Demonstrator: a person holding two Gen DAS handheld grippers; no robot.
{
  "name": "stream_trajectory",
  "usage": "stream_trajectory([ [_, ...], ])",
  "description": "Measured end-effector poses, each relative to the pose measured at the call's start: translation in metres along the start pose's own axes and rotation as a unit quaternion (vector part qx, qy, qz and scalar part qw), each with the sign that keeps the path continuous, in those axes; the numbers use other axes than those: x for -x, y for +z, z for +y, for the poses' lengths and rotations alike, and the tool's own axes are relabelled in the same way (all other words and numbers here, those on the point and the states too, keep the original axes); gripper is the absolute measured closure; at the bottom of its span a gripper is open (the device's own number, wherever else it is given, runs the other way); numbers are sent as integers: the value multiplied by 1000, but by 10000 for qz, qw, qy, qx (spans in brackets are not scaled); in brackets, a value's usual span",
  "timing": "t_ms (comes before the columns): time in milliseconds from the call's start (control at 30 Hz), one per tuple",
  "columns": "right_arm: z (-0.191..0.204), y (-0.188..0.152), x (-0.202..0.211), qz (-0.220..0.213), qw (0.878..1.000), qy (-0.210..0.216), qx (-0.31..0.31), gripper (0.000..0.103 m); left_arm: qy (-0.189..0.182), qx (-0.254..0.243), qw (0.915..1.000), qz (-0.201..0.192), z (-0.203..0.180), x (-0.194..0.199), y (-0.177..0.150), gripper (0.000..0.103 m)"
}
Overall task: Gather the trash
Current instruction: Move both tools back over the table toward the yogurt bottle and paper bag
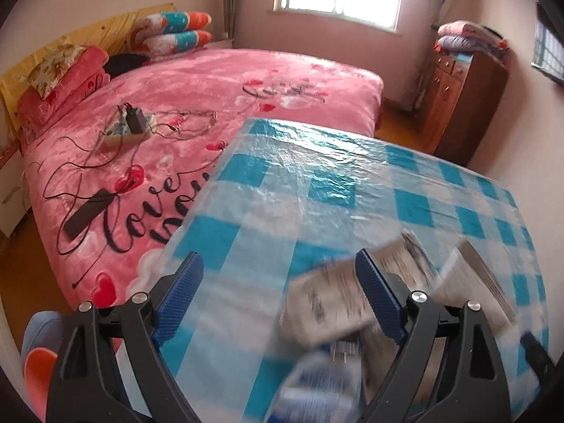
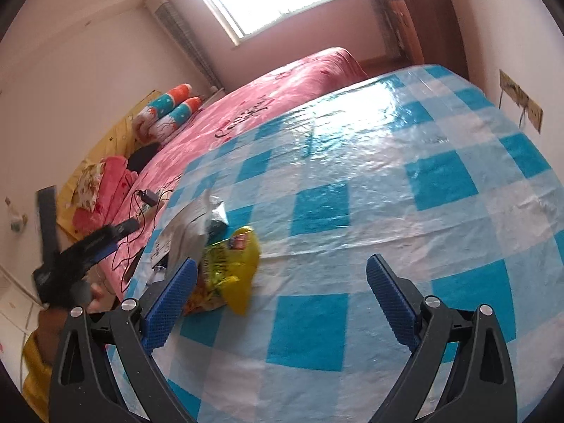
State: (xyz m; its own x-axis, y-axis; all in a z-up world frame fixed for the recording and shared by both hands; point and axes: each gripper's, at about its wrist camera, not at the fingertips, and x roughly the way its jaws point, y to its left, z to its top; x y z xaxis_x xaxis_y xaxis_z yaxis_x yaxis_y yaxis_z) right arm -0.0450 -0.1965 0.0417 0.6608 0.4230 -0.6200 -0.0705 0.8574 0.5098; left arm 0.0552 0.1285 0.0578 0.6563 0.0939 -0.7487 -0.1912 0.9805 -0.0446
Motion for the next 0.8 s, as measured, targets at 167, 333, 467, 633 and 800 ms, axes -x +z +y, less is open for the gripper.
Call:
stream_trajectory([
  [167,-11,2,-1,160,9997,86,-176,7,189,3,9989,424,-10,-40,17,15],
  [333,-8,1,-1,220,9995,174,-129,7,138,-40,9975,689,-16,-57,12,15],
  [467,-3,0,2,202,9996,171,-40,7,-95,53,9973,721,-19,-54,3,15],
  [633,1,-2,4,246,9994,230,-14,7,-404,81,9957,827,-29,-41,-16,15],
  [800,6,-6,6,272,9993,261,64,7,-729,76,9931,911,-40,-27,-39,15],
])
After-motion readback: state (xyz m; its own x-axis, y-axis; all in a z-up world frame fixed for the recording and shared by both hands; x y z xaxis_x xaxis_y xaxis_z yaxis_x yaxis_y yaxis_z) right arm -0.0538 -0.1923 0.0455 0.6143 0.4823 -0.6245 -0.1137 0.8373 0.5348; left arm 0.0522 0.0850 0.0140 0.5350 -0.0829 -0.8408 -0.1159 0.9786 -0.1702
